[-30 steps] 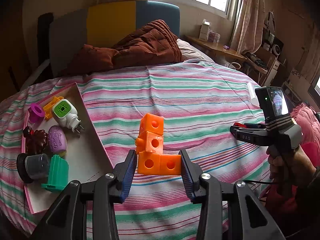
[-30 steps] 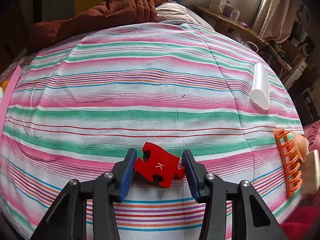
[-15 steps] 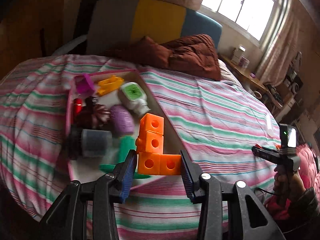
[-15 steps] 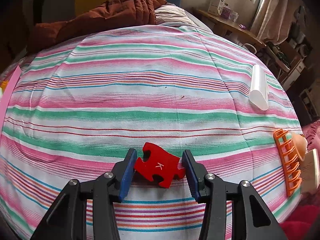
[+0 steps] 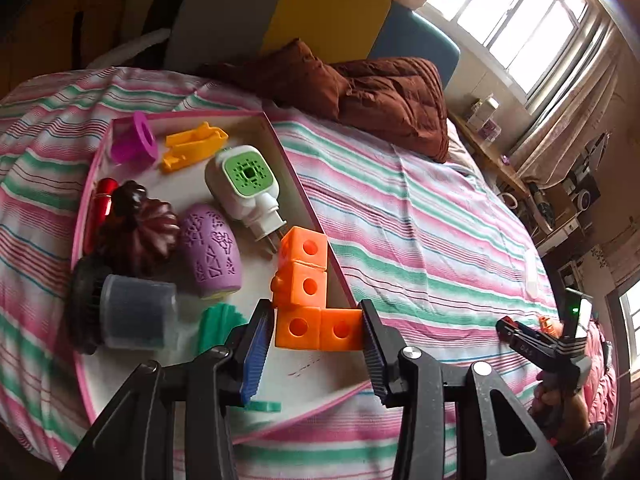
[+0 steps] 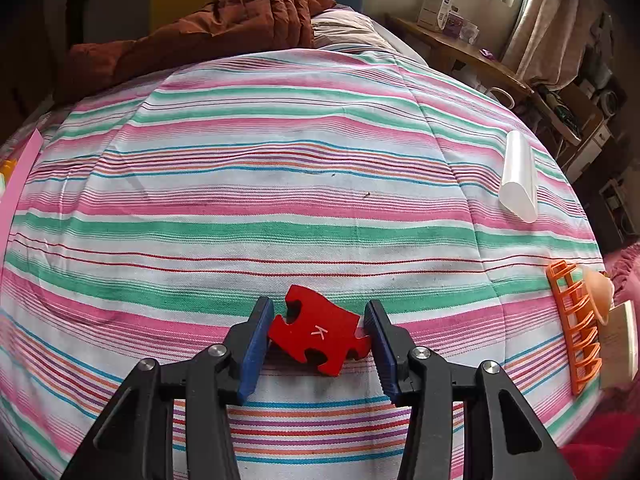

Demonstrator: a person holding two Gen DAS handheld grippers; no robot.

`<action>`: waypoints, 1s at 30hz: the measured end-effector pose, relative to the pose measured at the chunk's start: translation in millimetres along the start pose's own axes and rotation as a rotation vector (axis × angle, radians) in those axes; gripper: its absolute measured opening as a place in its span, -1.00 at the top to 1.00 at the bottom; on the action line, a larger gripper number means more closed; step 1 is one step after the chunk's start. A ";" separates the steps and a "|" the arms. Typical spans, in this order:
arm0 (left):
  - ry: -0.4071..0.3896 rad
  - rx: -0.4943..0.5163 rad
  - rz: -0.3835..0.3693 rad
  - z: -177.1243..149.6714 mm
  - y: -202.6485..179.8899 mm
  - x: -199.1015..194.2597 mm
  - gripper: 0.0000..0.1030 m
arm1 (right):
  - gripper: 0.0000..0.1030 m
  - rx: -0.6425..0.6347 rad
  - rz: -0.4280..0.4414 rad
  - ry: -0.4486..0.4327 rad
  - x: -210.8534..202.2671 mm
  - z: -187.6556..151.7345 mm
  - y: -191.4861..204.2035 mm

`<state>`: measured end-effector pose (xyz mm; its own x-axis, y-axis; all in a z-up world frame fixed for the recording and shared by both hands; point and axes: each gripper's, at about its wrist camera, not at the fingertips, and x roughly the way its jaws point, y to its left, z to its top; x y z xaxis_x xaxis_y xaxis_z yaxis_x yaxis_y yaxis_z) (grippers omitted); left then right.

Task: Organize rigid objects
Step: 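Carry the orange cubes into the tray and open the left gripper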

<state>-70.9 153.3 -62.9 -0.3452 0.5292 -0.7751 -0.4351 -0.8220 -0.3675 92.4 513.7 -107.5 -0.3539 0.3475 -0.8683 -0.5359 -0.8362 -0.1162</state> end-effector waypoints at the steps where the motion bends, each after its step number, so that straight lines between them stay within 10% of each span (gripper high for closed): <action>1: 0.008 0.002 0.003 0.4 -1.0 4.6 0.17 | 0.07 0.000 0.000 0.000 0.1 0.1 0.2; 12: 0.069 0.005 0.054 -0.1 1.7 33.6 0.15 | 0.07 -0.001 0.000 -0.001 1.0 -0.1 1.2; 30: -0.062 0.101 0.229 -25.5 -12.9 -26.6 0.15 | 0.07 -0.002 -0.001 -0.008 -0.6 -1.2 1.3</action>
<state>-34.9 144.4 -50.6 -0.4936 0.3462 -0.7978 -0.4190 -0.8985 -0.1306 92.9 511.9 -107.7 -0.3596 0.3513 -0.8645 -0.5342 -0.8371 -0.1179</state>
